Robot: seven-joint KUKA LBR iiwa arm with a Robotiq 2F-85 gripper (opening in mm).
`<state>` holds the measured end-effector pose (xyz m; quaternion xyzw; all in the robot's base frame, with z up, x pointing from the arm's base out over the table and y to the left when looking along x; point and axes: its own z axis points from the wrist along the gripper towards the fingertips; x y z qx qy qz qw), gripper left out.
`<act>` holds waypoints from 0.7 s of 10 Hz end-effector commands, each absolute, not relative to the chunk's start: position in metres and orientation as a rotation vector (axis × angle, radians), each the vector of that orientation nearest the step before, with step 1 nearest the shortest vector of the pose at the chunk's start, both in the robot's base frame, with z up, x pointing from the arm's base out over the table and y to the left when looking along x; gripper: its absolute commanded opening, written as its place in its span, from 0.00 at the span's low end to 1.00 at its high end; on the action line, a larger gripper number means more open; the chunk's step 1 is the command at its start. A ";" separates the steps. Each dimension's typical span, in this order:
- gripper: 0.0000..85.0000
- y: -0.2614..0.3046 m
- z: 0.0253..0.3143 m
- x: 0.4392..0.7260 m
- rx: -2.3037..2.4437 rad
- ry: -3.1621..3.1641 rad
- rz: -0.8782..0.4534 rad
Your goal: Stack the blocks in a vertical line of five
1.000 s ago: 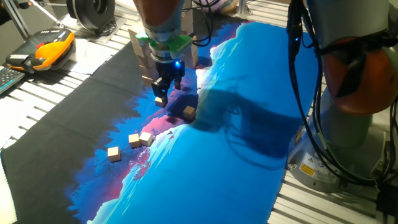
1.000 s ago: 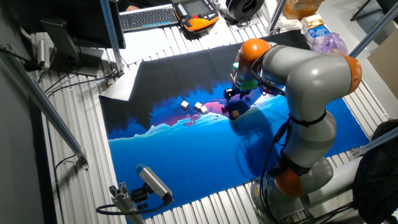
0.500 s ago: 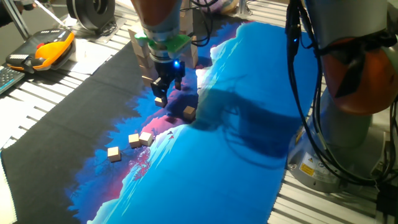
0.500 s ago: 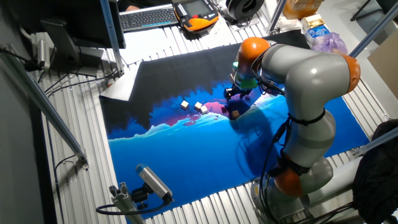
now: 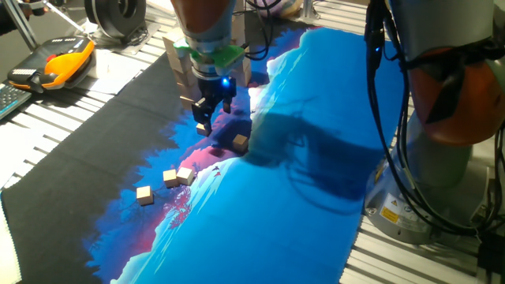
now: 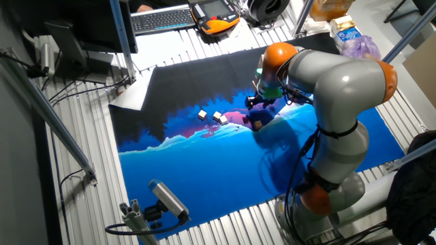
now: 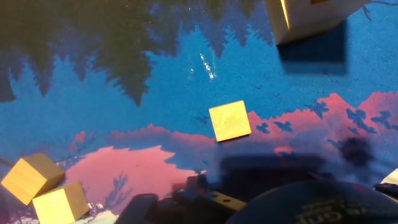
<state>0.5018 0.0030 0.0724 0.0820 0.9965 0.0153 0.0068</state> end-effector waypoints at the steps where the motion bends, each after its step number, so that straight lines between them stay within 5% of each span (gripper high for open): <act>1: 1.00 0.003 0.072 0.502 0.254 3.122 0.049; 7: 1.00 -0.004 0.061 0.523 0.208 3.133 0.041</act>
